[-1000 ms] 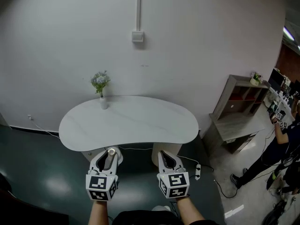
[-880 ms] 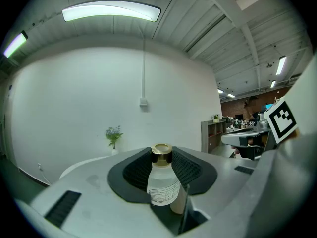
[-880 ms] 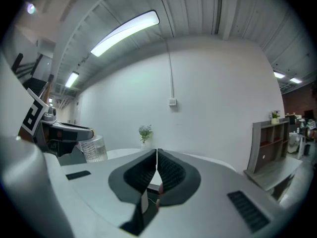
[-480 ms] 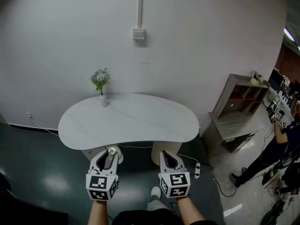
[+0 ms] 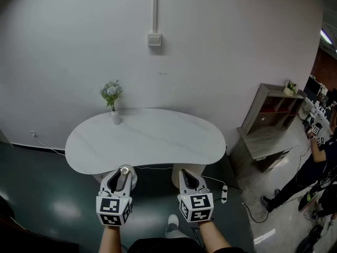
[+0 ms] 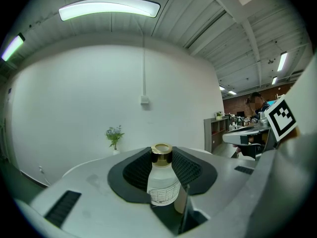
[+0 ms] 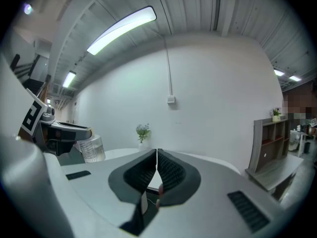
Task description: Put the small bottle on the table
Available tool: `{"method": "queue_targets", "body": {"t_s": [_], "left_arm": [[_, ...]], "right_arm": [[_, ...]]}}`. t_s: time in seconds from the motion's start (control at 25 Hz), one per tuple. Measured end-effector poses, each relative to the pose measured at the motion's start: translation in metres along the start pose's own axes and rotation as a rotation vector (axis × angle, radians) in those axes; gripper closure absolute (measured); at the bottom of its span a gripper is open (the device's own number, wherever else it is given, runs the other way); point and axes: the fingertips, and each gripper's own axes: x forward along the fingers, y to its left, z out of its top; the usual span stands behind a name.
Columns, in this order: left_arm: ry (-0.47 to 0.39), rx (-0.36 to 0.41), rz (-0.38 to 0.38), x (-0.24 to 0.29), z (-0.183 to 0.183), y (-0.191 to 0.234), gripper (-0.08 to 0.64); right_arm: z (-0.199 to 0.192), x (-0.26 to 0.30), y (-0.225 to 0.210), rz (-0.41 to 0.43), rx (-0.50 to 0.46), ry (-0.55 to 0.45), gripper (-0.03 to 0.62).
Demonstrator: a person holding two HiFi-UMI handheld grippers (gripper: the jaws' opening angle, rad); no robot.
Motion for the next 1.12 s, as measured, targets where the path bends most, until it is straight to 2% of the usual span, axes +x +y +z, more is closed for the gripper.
{"method": "queue_targets", "body": {"t_s": [0.76,1.12], "left_arm": [[0.034,-0.009,0.017,0.067,-0.003,0.018,0.434],[0.047,-0.012,0.031,0.108,0.0,0.035,0.434]], "right_arm": [[-0.001,0.066,-0.032,0.012,0.03,0.022,0.525],[0.003,0.111,-0.04,0.045,0.026,0.019,0.525]]}}
